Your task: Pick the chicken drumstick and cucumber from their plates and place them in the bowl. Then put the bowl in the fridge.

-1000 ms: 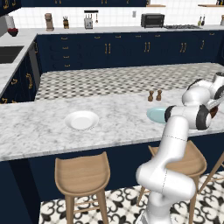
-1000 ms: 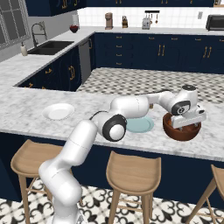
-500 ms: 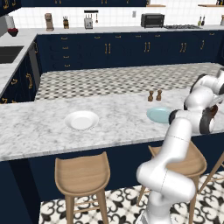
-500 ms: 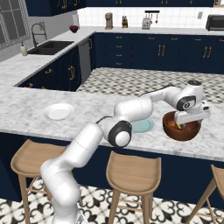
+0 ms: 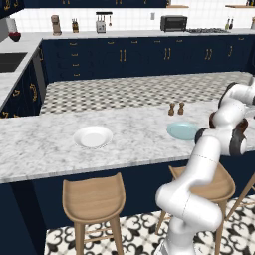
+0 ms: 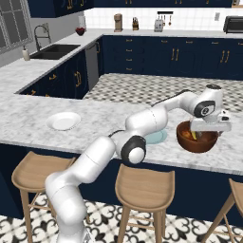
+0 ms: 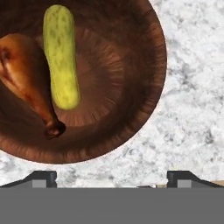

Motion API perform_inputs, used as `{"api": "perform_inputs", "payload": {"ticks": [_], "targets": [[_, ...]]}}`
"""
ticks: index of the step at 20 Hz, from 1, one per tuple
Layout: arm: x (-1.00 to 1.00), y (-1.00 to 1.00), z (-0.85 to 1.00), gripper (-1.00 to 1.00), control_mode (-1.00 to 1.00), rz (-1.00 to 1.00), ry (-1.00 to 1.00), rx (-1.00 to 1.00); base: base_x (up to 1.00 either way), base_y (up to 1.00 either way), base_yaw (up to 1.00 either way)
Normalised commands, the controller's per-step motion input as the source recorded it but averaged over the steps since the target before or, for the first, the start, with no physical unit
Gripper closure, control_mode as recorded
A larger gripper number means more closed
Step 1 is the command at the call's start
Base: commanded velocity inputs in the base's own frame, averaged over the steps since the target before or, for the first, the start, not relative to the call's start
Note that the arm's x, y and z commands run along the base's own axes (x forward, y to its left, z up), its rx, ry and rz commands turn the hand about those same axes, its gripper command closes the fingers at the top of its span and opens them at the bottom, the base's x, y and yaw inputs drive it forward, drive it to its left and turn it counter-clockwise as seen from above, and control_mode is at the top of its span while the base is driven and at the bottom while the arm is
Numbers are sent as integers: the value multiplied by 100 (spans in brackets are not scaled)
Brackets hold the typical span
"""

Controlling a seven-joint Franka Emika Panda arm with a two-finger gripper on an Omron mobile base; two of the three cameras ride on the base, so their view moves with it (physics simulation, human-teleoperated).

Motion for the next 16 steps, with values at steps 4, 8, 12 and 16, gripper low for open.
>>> {"api": "perform_inputs", "payload": {"ticks": [4,8,12,16], "targets": [[-23,6,-26,-100,-100,-34,-3,0,0,0,0],[-31,17,-36,-100,-100,-33,-3,2,0,0,0],[-21,3,1,-100,-100,-36,-1,6,0,0,0],[-24,11,0,-100,-100,-39,-3,2,0,0,0]]}}
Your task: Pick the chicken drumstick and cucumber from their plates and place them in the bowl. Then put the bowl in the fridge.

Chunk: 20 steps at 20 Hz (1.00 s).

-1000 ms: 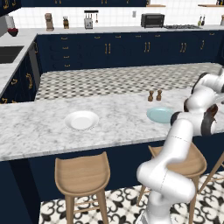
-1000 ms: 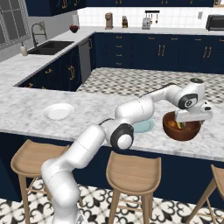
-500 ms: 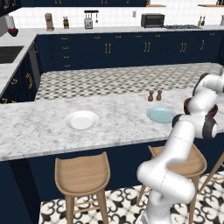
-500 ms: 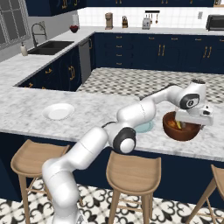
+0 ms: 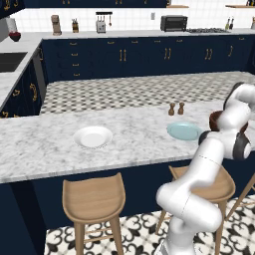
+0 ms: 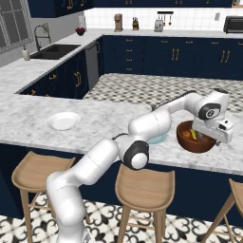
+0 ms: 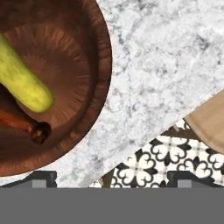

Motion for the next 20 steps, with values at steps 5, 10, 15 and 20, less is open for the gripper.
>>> {"api": "perform_inputs", "payload": {"ticks": [5,10,15,20], "targets": [[-27,34,0,-100,-100,-45,-10,1,0,0,0],[-25,72,-19,-100,-100,-48,-27,0,0,0,0],[-3,21,-27,-100,-100,-38,-14,-7,0,0,0],[-9,0,-35,-100,-100,-11,-4,-11,0,0,0]]}}
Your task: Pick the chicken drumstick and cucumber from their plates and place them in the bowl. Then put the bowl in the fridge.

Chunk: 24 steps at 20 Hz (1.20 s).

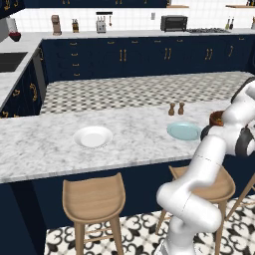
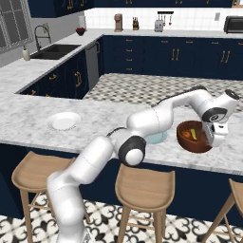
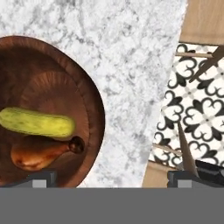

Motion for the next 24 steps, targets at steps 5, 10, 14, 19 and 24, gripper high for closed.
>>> {"api": "perform_inputs", "payload": {"ticks": [5,10,14,19,24], "targets": [[2,3,-37,-100,-100,0,-1,-8,0,0,0],[27,0,-10,-100,-100,0,-2,-2,0,0,0],[49,0,-3,-100,-100,0,0,0,0,0,0],[32,-10,-10,-100,-100,0,0,0,0,0,0],[1,-42,-13,-100,-100,0,0,0,0,0,0]]}}
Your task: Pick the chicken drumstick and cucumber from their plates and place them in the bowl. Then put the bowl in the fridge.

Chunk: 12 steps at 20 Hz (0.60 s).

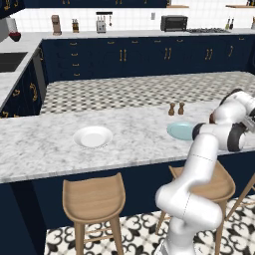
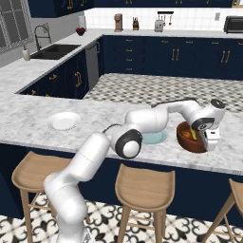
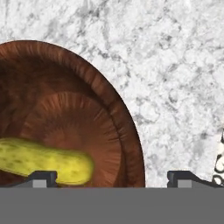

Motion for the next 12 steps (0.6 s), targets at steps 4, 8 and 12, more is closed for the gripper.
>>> {"api": "perform_inputs", "payload": {"ticks": [4,8,12], "targets": [[6,-30,-23,-100,-100,0,0,0,0,0,0],[31,-4,-23,-100,-100,0,0,0,0,0,0],[15,0,-24,-100,-100,0,0,0,0,0,0]]}}
